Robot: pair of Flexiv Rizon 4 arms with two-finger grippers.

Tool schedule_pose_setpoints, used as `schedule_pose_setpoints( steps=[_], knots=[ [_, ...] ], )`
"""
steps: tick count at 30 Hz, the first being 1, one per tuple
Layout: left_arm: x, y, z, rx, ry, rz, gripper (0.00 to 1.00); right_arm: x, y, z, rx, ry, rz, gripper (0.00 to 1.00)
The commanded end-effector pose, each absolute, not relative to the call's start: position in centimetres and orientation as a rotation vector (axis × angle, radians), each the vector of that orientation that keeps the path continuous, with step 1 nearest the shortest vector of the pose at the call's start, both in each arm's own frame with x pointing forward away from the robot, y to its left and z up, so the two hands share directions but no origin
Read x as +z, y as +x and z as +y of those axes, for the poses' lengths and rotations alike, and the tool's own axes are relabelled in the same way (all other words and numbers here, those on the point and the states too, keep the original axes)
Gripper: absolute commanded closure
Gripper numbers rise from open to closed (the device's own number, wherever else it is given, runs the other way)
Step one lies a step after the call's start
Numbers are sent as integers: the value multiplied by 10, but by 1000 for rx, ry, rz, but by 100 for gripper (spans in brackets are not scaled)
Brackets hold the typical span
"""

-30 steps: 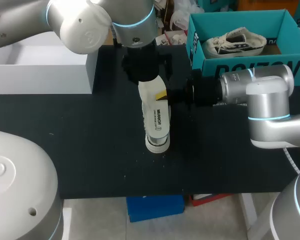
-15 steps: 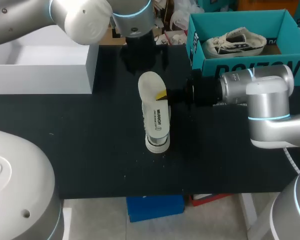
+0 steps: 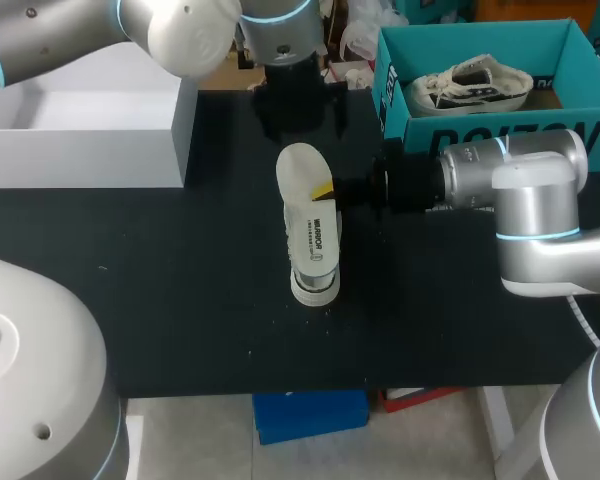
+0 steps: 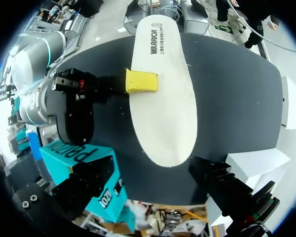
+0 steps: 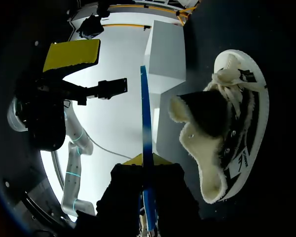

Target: Take the shoe out of the shoebox, open the shoe tongue, remove and reinsert the insole, then place the shoe into the shoebox

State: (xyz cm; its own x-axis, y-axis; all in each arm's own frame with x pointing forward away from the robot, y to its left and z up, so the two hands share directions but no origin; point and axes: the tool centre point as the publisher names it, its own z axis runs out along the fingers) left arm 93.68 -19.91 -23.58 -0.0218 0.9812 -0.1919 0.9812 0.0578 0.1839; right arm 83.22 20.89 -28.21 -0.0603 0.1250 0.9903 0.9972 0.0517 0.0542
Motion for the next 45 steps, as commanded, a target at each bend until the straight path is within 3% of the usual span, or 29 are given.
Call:
schedule_pose_setpoints(
  steps=[1, 32, 45],
  knots=[
    [-228, 908, -188, 21, 1973, 2062, 0, -282, 832, 210, -1153, -1240, -1367, 100],
    [-243, 758, -177, -74, 1932, 2115, 0, -282, 832, 210, -1153, -1240, -1367, 100],
    [-247, 729, -146, -785, 1608, 1670, 0, -282, 832, 210, -1153, -1240, -1367, 100]
  ],
)
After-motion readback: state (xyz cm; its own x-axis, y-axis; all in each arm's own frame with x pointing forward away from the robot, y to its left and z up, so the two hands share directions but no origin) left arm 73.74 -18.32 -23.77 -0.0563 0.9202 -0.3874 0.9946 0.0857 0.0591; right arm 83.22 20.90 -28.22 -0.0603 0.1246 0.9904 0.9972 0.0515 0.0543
